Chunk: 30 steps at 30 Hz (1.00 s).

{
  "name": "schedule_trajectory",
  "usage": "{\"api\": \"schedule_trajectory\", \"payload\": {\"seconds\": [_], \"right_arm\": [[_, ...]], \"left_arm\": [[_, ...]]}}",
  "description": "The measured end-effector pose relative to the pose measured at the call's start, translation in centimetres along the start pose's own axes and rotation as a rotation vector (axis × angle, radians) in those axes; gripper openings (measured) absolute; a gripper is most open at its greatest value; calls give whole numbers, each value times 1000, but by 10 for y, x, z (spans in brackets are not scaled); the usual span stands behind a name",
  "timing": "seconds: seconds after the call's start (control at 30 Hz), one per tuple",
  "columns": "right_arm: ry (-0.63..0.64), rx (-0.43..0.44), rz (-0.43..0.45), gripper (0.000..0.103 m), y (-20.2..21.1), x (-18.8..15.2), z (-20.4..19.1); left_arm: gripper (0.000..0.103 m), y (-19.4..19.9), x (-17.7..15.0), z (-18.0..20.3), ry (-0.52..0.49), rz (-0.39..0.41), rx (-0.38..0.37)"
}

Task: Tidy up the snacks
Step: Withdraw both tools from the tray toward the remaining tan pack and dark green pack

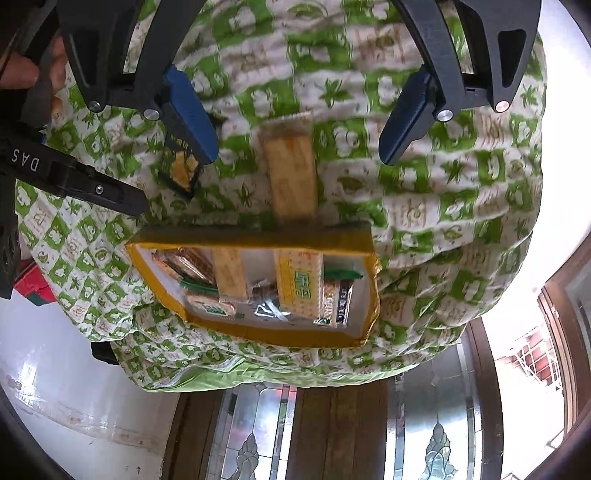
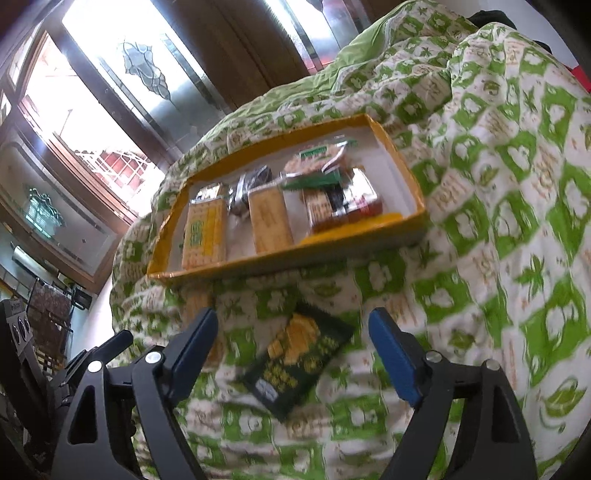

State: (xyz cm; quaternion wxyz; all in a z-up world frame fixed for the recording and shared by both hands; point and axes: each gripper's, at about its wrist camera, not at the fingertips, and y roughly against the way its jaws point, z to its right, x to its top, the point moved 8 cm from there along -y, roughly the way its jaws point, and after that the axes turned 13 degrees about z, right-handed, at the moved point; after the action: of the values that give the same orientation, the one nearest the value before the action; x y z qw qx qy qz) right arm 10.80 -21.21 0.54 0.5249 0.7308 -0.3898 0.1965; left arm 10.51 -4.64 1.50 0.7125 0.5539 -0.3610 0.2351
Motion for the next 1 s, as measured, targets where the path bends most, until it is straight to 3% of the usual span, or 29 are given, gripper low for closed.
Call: {"api": "schedule_trajectory", "payload": {"seconds": [0.2, 1.0], "right_arm": [[-15, 3, -10, 91, 8, -10, 4], [-58, 24, -156, 91, -13, -43, 10]], "left_arm": [[94, 8, -10, 2, 12, -7, -5], [94, -5, -29, -4, 8, -51, 15]]}}
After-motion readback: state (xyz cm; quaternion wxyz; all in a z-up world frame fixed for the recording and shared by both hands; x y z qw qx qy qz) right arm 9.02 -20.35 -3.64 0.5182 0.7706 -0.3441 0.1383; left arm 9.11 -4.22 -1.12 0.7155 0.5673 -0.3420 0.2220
